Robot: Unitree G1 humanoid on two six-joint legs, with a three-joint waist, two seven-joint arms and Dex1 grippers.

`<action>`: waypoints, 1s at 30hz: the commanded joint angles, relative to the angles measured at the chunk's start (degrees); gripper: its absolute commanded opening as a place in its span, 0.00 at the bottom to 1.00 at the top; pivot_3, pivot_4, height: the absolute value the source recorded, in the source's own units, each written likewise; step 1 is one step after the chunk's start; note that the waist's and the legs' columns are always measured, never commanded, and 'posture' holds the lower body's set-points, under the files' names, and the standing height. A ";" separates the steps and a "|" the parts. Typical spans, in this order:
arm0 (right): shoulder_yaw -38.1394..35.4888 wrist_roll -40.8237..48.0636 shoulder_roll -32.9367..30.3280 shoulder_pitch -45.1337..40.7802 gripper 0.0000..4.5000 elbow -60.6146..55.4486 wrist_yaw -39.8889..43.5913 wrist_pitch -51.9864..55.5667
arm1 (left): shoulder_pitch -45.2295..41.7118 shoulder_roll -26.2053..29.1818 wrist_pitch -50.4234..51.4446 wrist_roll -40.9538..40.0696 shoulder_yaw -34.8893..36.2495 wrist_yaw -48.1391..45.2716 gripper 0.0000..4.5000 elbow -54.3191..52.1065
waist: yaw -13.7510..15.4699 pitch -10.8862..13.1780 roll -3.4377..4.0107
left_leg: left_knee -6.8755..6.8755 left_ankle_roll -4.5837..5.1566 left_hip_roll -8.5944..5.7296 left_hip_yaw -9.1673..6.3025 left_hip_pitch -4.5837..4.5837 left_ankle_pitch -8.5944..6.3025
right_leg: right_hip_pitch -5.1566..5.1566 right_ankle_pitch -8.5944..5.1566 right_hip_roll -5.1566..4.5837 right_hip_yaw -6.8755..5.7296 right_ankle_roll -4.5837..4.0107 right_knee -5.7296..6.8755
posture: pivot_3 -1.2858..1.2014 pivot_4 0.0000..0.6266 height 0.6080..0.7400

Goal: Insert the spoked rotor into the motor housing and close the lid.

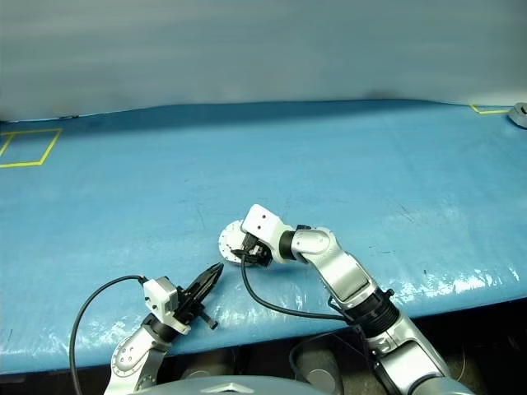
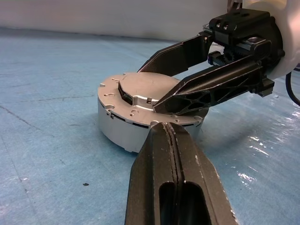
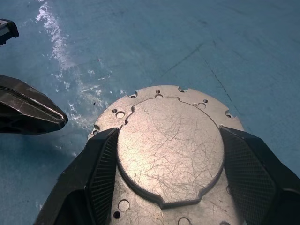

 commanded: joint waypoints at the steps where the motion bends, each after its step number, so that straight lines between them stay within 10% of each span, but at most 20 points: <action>1: -0.83 -1.05 -0.46 -1.24 0.67 1.31 0.30 0.27 | 0.14 0.29 -1.01 -0.63 -0.34 0.06 0.00 -0.42 | 0.00 0.00 0.00 | 0.00 0.00 0.00 0.00 0.00 0.00 | 0.00 -0.01 0.00 0.00 0.01 0.00 | 0.52 0.24 1.00; 30: 1.13 -6.08 -1.37 -1.27 0.67 11.46 1.38 -7.75 | 0.11 1.92 0.71 -1.89 -0.99 0.51 0.00 -2.01 | 0.00 -0.09 0.14 | 0.00 -0.01 0.01 -0.01 0.18 0.03 | 0.03 -0.18 0.00 -0.01 -0.05 0.01 | 0.52 0.24 1.00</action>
